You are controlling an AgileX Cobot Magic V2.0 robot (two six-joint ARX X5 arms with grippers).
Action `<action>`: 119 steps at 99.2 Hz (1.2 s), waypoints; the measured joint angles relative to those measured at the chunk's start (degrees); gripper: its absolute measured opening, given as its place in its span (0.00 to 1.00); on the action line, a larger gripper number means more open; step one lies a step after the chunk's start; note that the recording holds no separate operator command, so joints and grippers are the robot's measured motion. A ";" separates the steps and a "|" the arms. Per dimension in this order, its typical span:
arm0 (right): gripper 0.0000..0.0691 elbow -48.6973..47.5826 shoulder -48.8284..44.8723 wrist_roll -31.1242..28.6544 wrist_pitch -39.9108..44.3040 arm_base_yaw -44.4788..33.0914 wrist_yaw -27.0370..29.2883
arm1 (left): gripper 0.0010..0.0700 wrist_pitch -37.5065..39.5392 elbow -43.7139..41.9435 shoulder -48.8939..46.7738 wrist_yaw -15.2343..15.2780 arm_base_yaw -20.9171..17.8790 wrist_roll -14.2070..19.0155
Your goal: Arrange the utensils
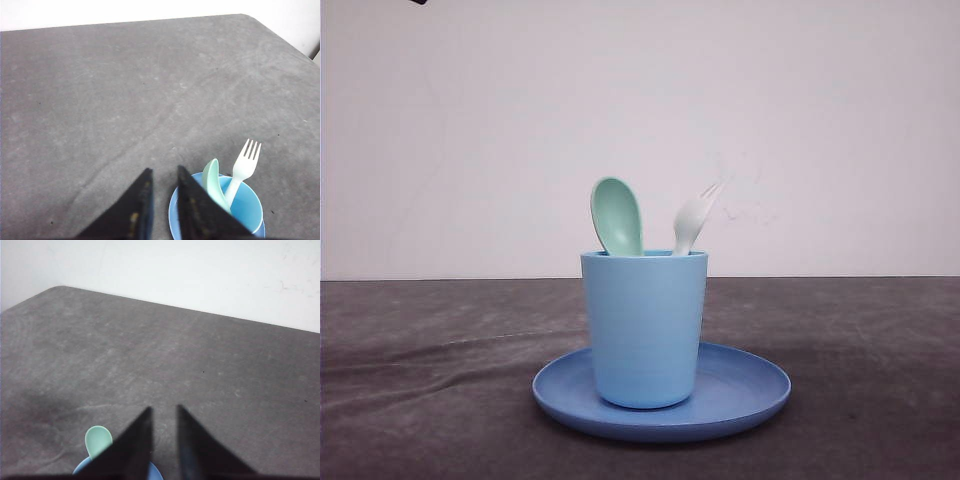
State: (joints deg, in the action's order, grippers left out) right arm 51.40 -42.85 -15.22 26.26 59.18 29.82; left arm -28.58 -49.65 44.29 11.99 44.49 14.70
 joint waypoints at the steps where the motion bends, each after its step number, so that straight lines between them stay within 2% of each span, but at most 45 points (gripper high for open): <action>1: 0.06 0.00 -0.02 0.02 0.00 0.00 0.00 | 0.03 0.07 0.00 0.00 0.00 0.00 -0.02; 17: 0.01 0.00 -0.04 0.22 0.04 0.00 -0.02 | 0.02 0.52 0.00 -0.02 0.00 0.00 -0.02; 86: 0.01 0.00 -0.04 0.22 0.00 0.02 0.00 | 0.02 0.52 0.00 -0.02 0.00 0.00 -0.20; 102: 0.01 0.00 -0.04 0.20 0.00 0.02 0.00 | 0.02 0.90 0.00 -0.59 0.09 -1.49 -4.17; 113: 0.01 0.00 -0.04 0.22 0.00 0.02 -0.02 | 0.02 1.14 0.00 -1.31 0.00 -5.29 -7.98; 119: 0.01 0.00 -0.04 0.22 0.00 0.02 -0.02 | 0.02 1.14 0.07 -1.70 -1.22 -8.20 -9.99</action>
State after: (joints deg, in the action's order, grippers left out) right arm 51.40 -42.89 -15.00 26.26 59.20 29.80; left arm -27.44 -49.58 42.59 10.76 36.29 4.71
